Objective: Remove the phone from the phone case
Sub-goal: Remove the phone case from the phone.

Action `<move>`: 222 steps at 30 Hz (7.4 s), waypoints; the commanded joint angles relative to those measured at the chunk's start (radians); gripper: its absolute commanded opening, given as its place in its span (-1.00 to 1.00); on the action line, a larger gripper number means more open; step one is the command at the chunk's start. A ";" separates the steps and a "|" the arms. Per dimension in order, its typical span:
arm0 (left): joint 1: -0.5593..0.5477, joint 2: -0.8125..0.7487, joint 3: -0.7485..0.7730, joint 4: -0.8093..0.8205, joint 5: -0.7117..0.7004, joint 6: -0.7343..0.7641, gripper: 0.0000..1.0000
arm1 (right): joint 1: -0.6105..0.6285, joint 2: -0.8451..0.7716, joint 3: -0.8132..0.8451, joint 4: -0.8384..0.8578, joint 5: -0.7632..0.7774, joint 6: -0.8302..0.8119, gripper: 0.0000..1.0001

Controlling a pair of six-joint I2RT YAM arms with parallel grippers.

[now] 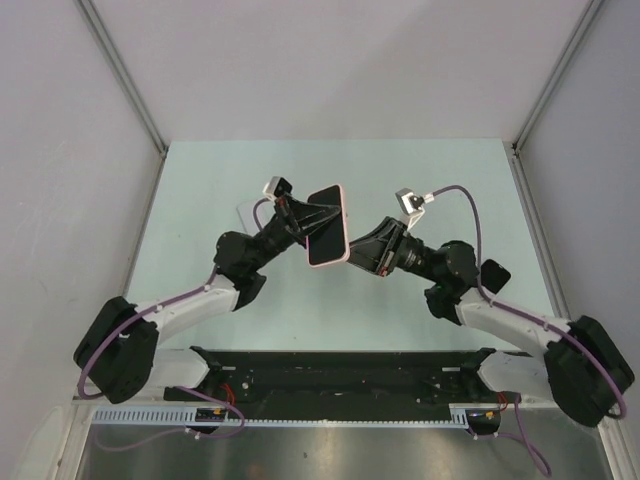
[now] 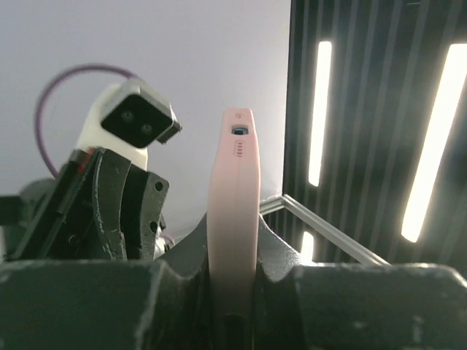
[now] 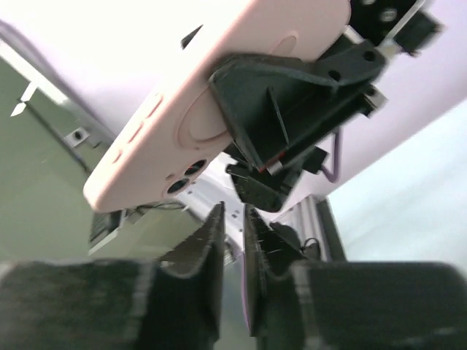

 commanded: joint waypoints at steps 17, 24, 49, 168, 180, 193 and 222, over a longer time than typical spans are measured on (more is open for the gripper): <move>0.161 -0.096 0.164 -0.350 0.128 0.463 -1.00 | 0.180 -0.458 0.311 -1.370 0.754 -0.419 0.28; 0.161 -0.106 0.173 -0.385 0.131 0.495 -1.00 | 0.243 -0.378 0.431 -1.427 0.861 -0.479 0.27; 0.161 -0.100 0.177 -0.400 0.125 0.498 -1.00 | 0.314 -0.341 0.485 -1.444 0.912 -0.529 0.24; 0.163 -0.105 0.114 -0.051 0.159 0.254 -1.00 | 0.200 0.237 0.210 -0.438 0.185 -0.104 0.31; 0.138 -0.057 0.097 -0.012 0.194 0.273 -1.00 | 0.222 0.279 0.312 -0.527 0.177 -0.152 -0.19; 0.153 -0.093 0.080 -0.259 0.183 0.452 0.20 | 0.182 0.023 0.297 -1.008 0.434 -0.314 -1.00; 0.173 -0.130 0.097 -0.732 0.131 0.687 1.00 | 0.225 -0.208 0.238 -1.685 1.226 -0.459 -1.00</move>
